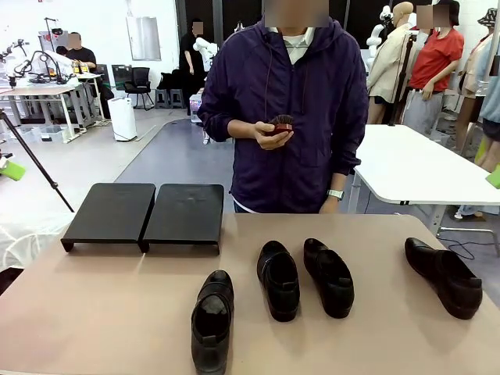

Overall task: Organize the shoes by placing them on the stand.
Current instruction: Place the Shoe from the middle of the table onto the Shoes Stand.

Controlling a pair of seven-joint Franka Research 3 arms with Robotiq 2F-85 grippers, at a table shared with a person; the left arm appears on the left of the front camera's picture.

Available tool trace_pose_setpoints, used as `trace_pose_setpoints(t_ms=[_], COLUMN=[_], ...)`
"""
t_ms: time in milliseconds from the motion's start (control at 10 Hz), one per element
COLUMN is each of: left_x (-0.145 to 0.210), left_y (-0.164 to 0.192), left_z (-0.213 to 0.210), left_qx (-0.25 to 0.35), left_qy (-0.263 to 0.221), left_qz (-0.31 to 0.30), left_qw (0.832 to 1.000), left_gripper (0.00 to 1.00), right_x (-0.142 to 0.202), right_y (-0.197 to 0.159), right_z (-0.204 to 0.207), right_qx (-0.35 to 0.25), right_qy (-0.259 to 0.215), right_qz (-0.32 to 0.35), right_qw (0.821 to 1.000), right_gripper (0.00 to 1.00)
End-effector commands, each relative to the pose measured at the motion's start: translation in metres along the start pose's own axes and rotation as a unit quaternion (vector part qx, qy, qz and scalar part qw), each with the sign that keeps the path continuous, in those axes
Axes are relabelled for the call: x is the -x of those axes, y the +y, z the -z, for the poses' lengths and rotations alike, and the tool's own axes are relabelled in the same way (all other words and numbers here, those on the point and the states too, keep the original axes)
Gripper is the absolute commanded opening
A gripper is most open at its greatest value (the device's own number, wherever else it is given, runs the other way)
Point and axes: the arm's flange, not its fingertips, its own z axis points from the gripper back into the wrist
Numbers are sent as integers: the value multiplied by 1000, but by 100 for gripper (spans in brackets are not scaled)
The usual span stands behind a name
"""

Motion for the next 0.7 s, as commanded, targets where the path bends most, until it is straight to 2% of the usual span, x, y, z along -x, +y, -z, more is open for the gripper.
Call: trace_pose_setpoints(t_ms=[0,500,600], left_x=[0,0,-26], left_y=[1,0,-40], left_z=[-1,0,28], left_qx=[7,0,-4], left_qy=[-2,0,56], left_qz=[6,0,-46], left_qw=[1000,1000,997], left_gripper=[100,100,100], right_x=[-2,-2,-2], right_y=[0,0,0], right_z=[-6,-6,-6], right_qx=[-7,-7,-7], right_qy=[-1,-1,-1], right_qz=[-11,-11,-11], right_qw=[1000,1000,1000], right_gripper=[100,100,100])
